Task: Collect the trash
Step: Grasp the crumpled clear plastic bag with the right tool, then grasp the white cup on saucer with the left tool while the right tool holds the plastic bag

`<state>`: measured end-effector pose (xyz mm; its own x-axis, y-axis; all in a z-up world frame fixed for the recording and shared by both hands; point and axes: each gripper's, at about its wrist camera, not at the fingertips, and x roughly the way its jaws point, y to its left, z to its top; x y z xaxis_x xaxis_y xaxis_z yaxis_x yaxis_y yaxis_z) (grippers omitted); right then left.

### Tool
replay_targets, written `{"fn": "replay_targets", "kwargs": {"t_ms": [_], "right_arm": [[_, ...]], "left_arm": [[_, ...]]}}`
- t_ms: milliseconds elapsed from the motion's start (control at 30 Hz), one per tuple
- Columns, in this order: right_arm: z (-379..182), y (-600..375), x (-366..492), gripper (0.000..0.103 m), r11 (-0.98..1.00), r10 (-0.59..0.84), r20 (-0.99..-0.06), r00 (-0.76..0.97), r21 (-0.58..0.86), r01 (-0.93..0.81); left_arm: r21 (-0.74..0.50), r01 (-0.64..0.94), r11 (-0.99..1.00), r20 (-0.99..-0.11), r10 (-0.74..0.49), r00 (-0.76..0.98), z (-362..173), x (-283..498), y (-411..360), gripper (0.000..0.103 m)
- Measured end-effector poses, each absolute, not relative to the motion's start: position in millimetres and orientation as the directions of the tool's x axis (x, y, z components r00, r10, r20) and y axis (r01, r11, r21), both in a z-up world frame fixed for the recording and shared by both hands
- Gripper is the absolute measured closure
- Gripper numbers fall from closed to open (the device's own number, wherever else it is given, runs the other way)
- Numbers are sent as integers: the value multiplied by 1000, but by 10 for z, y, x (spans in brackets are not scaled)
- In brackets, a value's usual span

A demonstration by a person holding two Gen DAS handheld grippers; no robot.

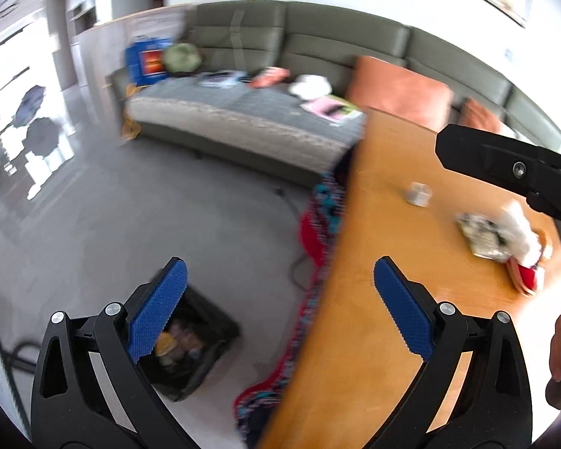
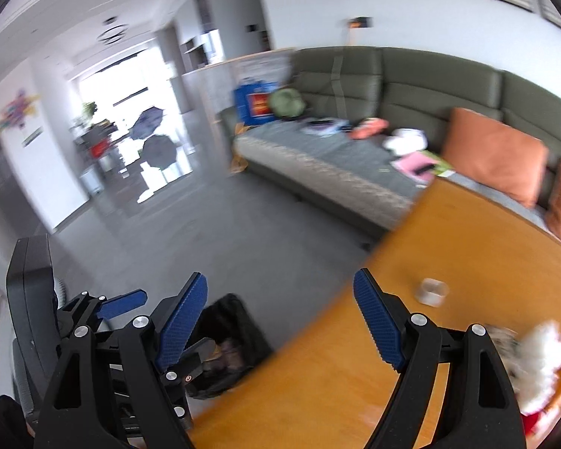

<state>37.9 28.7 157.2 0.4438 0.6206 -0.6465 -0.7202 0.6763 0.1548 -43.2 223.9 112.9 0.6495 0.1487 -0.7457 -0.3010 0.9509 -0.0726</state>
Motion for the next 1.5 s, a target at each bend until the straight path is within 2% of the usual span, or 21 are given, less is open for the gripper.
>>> {"fn": "replay_targets", "kwargs": {"t_ms": [333,567,833,900,933,967,1033,1267,1500], "right_arm": [[1230,-1143,1055,22,863,405,-717,567,95,-496],[875,-1562,1396,22,896,301,-783,544,37,-443],[506,-1545,1695,23,901,166,-852,496,-74,-428],[441,-1531,1751,39,894,151,-864,480,-88,-439],[406,-1529,1763,58,891,161,-873,460,-72,-448],[398,-1547,1775,61,894,170,-874,456,-58,-445],[446,-1593,1790,64,901,205,-865,458,-16,-434],[834,-1748,1875,64,921,334,-775,537,146,-362],[1049,-1669,2179,64,929,354,-728,587,202,-310]], "left_arm": [[-94,-78,993,-771,-23,636,1018,157,993,6],[-77,-26,997,-796,-46,604,929,402,568,6],[-63,-19,998,-827,-42,561,782,645,445,6],[-71,-38,997,-828,-37,560,764,692,515,6],[-79,-54,995,-830,-35,557,755,735,588,6],[-81,-63,995,-831,-32,555,755,754,634,6],[-93,-92,991,-830,-26,557,739,833,757,6],[-71,-129,989,-820,16,572,694,1218,949,6],[-26,-91,995,-818,31,575,514,1610,930,6]]}}
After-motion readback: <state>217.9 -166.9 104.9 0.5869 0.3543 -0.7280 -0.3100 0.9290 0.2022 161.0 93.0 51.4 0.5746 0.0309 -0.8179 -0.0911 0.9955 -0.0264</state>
